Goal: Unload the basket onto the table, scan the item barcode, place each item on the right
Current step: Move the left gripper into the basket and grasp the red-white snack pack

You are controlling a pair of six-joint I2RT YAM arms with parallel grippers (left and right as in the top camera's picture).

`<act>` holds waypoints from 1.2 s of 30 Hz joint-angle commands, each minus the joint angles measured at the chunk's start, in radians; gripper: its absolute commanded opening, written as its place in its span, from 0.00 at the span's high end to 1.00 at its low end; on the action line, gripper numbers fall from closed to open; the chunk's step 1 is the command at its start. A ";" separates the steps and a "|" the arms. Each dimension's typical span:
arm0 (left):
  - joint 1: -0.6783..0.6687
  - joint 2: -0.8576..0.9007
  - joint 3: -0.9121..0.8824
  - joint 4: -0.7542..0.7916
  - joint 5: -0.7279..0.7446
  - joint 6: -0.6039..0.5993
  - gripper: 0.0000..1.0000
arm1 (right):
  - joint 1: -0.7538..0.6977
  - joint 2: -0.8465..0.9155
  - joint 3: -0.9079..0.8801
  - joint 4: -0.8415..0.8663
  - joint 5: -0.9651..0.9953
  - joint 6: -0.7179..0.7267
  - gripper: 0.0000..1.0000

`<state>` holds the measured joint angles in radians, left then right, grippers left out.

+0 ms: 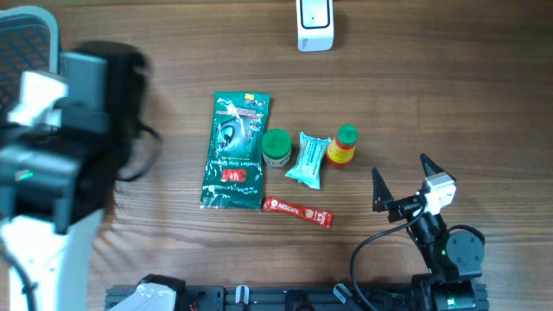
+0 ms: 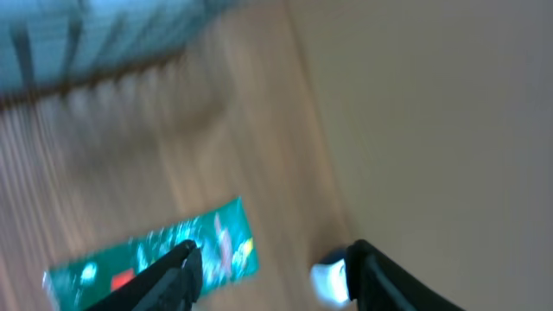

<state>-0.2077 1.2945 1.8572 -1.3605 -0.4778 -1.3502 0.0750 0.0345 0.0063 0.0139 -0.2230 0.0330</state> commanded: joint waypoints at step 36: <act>0.984 0.823 -0.239 0.192 -0.052 0.745 0.00 | 0.000 -0.005 -0.001 0.002 0.009 -0.006 0.00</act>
<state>0.7750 2.1109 1.6394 -1.1961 -0.5259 -0.6041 0.0750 0.0345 0.0063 0.0143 -0.2230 0.0330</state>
